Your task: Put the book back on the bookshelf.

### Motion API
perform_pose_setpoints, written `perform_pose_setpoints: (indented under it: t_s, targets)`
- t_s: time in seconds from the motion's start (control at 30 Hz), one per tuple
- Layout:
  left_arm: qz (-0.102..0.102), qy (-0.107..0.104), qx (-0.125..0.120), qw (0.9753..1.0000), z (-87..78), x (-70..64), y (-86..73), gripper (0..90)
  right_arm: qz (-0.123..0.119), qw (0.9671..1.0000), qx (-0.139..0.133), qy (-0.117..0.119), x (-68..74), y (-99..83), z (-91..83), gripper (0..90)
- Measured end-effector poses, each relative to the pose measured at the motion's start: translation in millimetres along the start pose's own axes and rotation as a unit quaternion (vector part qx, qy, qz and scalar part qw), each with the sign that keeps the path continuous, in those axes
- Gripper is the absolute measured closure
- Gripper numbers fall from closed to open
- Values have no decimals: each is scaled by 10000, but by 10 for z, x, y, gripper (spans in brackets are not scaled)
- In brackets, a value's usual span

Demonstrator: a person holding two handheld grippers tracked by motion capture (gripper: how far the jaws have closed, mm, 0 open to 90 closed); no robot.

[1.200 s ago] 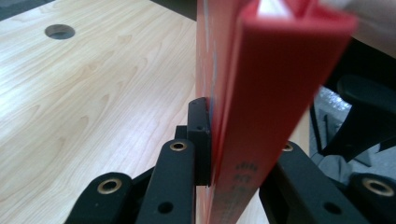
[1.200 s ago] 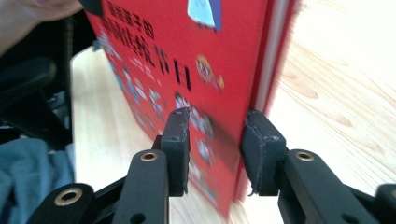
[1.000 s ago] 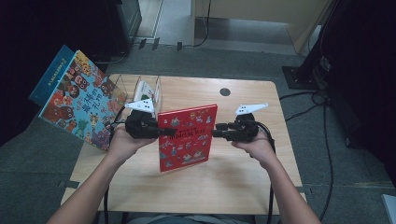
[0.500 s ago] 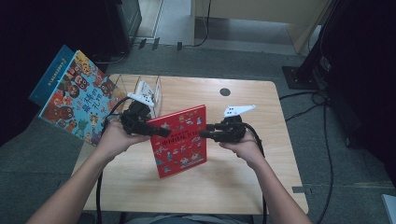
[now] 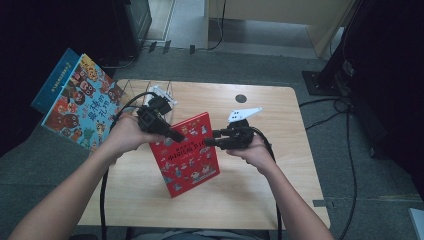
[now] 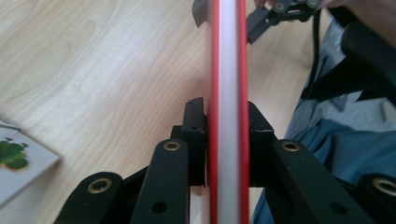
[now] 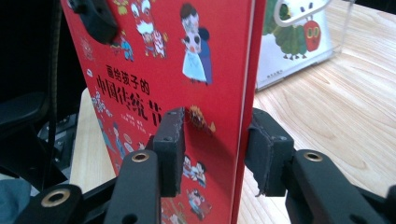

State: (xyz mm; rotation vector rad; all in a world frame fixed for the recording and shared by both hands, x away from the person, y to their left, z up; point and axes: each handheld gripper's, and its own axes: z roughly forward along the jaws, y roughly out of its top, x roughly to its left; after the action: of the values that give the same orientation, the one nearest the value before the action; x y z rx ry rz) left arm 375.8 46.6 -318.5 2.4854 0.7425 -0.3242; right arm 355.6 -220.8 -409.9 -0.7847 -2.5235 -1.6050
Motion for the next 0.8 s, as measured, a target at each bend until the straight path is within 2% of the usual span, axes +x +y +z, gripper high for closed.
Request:
perform_pose_setpoints:
  t_s: [0.1,0.2,0.3,0.37,0.5,0.6,0.7,0.8]
  targets:
    - [-61,55,245,9997,7,2,91,767,-62,10000,-10,2,7,25,26,581]
    - [-218,-56,347,9991,3,36,114,784,-156,9999,-34,-40,-1,13,19,567]
    - [-308,-113,386,9987,-2,39,122,793,-122,9999,22,-111,-30,-34,5,544]
    - [-338,-155,367,9986,-14,26,131,794,-85,9998,118,-125,-53,-65,-3,542]
    - [-410,-15,336,9986,-76,-8,155,795,-203,9993,106,-305,-60,-136,-50,520]
    - [-452,0,206,9988,-181,-8,151,793,-216,9984,131,-512,-70,-208,-95,491]
    - [-507,-24,71,9987,-297,9,115,793,-326,9960,181,-811,-86,-326,-125,478]
    - [-592,28,-23,9982,-384,38,64,793,-198,9951,226,-942,-111,-464,-131,471]
